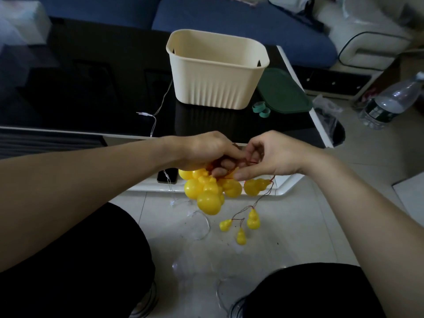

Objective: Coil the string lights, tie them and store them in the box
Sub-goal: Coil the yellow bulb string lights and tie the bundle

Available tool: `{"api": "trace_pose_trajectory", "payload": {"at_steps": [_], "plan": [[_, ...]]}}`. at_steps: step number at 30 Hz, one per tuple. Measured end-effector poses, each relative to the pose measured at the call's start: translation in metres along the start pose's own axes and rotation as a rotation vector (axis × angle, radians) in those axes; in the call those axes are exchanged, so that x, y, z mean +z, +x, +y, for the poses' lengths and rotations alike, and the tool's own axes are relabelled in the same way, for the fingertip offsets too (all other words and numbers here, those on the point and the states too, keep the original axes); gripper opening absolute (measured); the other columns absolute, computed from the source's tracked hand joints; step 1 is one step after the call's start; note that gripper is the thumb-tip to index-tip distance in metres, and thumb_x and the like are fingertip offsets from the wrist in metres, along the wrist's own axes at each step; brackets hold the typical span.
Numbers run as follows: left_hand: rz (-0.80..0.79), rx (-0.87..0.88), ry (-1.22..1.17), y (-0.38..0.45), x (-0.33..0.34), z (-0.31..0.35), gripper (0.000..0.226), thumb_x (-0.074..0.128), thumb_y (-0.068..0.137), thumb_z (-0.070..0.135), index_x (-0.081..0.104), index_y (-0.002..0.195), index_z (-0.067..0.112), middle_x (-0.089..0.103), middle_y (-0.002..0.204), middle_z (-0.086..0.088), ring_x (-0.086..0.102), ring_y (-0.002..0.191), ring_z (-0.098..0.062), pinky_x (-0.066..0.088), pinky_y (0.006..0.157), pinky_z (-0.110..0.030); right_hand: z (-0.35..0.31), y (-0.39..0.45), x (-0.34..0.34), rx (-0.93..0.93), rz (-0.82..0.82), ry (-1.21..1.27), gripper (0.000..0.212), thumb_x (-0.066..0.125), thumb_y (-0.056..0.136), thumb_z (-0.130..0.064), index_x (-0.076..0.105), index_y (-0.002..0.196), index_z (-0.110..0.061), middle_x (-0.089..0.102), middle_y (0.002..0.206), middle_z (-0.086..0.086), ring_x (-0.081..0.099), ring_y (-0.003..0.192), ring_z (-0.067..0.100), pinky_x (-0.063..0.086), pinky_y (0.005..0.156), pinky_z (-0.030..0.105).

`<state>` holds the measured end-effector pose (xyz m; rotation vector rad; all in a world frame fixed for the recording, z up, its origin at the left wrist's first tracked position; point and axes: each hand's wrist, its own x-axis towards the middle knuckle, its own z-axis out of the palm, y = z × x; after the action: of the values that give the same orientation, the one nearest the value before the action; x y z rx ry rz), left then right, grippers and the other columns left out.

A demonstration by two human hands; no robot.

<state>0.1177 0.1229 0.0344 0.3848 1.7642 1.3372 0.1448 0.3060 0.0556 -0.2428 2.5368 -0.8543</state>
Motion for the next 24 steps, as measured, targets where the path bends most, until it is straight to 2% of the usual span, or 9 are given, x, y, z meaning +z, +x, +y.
{"api": "trace_pose_trajectory", "payload": {"at_steps": [2, 6, 8, 10, 13, 16, 19, 22, 24], "plan": [[-0.014, 0.025, 0.005, -0.003, -0.002, 0.001, 0.023, 0.054, 0.099, 0.017, 0.061, 0.087, -0.002, 0.044, 0.061, -0.01, 0.04, 0.055, -0.02, 0.035, 0.062, -0.032, -0.001, 0.003, 0.007, -0.004, 0.031, 0.003, 0.057, 0.089, 0.044, -0.061, 0.068, 0.081, -0.022, 0.063, 0.068, -0.008, 0.058, 0.066, 0.008, 0.049, 0.063, 0.031], [-0.086, -0.015, 0.074, -0.004, -0.004, 0.002, 0.033, 0.052, 0.1, 0.019, 0.055, 0.069, 0.008, 0.04, 0.06, -0.01, 0.039, 0.055, -0.02, 0.035, 0.061, -0.031, 0.002, 0.009, 0.01, -0.073, 0.143, -0.03, 0.029, 0.094, 0.062, -0.031, 0.068, 0.071, -0.025, 0.059, 0.059, -0.012, 0.053, 0.054, 0.001, 0.045, 0.057, 0.026], [-0.103, -0.048, 0.124, -0.004, -0.002, 0.003, 0.033, 0.051, 0.1, 0.022, 0.054, 0.07, 0.008, 0.042, 0.06, -0.008, 0.038, 0.055, -0.02, 0.034, 0.06, -0.031, 0.005, 0.01, 0.007, -0.112, 0.18, -0.029, 0.027, 0.095, 0.063, -0.021, 0.07, 0.071, -0.025, 0.063, 0.061, -0.01, 0.055, 0.054, -0.001, 0.049, 0.058, 0.025], [-0.097, -0.063, 0.117, -0.004, -0.001, 0.004, 0.033, 0.051, 0.1, 0.023, 0.054, 0.071, 0.008, 0.043, 0.057, -0.006, 0.038, 0.053, -0.019, 0.032, 0.059, -0.031, 0.007, 0.01, 0.007, -0.138, 0.192, 0.012, 0.028, 0.096, 0.061, -0.019, 0.071, 0.073, -0.025, 0.068, 0.066, -0.005, 0.06, 0.059, 0.003, 0.053, 0.059, 0.025], [-0.062, -0.052, 0.083, -0.006, -0.007, 0.006, 0.035, 0.049, 0.101, 0.027, 0.056, 0.072, 0.009, 0.04, 0.051, -0.004, 0.034, 0.046, -0.017, 0.027, 0.055, -0.03, 0.009, 0.01, 0.007, -0.166, 0.2, 0.109, 0.026, 0.094, 0.061, -0.029, 0.072, 0.075, -0.023, 0.069, 0.066, -0.003, 0.064, 0.062, 0.007, 0.053, 0.06, 0.025], [-0.051, -0.022, -0.022, -0.009, -0.013, 0.011, 0.037, 0.045, 0.101, 0.029, 0.049, 0.068, 0.013, 0.036, 0.047, -0.001, 0.028, 0.039, -0.014, 0.02, 0.048, -0.028, 0.013, 0.011, 0.006, -0.143, 0.192, 0.125, 0.025, 0.086, 0.071, -0.044, 0.071, 0.067, -0.025, 0.063, 0.06, -0.005, 0.057, 0.061, 0.009, 0.049, 0.064, 0.033], [-0.011, -0.017, -0.223, -0.009, -0.019, 0.015, 0.041, 0.039, 0.1, 0.028, 0.038, 0.06, 0.019, 0.03, 0.042, 0.002, 0.023, 0.033, -0.012, 0.011, 0.044, -0.028, 0.018, 0.008, 0.003, -0.113, 0.133, 0.217, 0.045, 0.067, 0.071, -0.068, 0.072, 0.059, -0.025, 0.065, 0.067, 0.002, 0.059, 0.07, 0.014, 0.05, 0.076, 0.038], [0.019, 0.007, -0.282, -0.01, -0.023, 0.016, 0.039, 0.038, 0.099, 0.029, 0.035, 0.061, 0.02, 0.029, 0.043, 0.002, 0.022, 0.034, -0.012, 0.01, 0.044, -0.028, 0.021, 0.004, -0.005, -0.064, 0.147, 0.293, 0.069, 0.061, 0.069, -0.071, 0.076, 0.084, -0.005, 0.069, 0.08, 0.012, 0.059, 0.077, 0.012, 0.046, 0.079, 0.03], [0.058, 0.008, -0.277, -0.01, -0.023, 0.014, 0.039, 0.037, 0.1, 0.03, 0.033, 0.062, 0.02, 0.029, 0.043, 0.002, 0.022, 0.035, -0.012, 0.01, 0.045, -0.028, 0.025, 0.002, -0.01, -0.013, 0.127, 0.304, 0.062, 0.061, 0.071, -0.068, 0.076, 0.079, -0.009, 0.072, 0.081, 0.005, 0.062, 0.077, 0.005, 0.042, 0.079, 0.026]]}}
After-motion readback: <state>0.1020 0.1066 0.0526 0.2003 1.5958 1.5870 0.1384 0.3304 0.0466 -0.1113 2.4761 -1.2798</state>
